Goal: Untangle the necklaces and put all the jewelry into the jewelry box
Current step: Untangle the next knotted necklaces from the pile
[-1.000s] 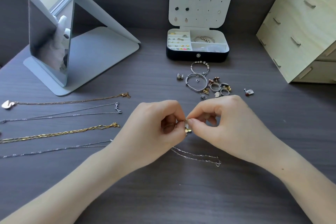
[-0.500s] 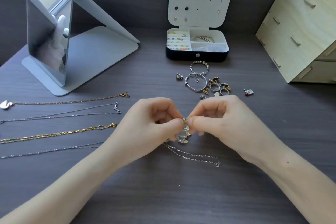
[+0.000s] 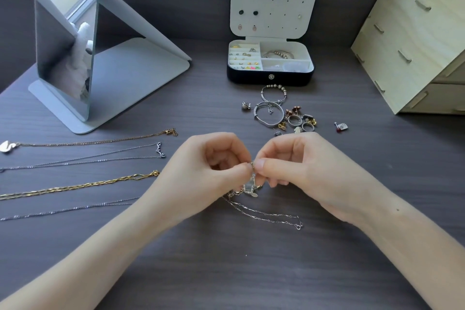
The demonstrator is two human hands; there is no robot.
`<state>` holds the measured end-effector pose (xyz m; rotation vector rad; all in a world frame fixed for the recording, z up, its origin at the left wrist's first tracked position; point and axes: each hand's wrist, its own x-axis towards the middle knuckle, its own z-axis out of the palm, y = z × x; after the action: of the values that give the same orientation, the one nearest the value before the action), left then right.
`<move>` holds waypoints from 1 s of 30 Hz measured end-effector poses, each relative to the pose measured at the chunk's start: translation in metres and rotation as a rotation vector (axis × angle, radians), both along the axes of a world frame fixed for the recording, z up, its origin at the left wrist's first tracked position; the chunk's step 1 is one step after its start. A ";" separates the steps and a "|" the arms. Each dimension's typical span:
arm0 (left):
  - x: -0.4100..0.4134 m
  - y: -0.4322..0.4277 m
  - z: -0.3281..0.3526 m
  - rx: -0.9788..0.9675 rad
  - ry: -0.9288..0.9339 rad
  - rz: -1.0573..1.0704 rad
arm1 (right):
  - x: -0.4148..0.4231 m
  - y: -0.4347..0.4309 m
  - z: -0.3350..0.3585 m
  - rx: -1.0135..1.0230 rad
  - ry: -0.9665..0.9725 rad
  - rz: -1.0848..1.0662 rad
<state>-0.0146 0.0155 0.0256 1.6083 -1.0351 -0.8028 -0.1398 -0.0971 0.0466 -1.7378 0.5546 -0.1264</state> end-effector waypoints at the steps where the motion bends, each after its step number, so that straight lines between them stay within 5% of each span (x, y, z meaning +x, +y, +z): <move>1: 0.000 0.000 0.001 0.004 0.003 -0.002 | 0.000 0.000 0.000 0.001 -0.008 0.005; 20: -0.008 -0.003 0.005 -0.021 0.251 0.106 | 0.002 0.005 -0.009 0.085 -0.031 -0.101; 30: -0.012 -0.006 0.003 0.009 0.182 0.151 | 0.002 0.013 -0.011 -0.029 -0.112 -0.115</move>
<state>-0.0266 0.0098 0.0287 1.5686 -0.7731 -0.8346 -0.1380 -0.0844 0.0357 -1.7154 0.5721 -0.3123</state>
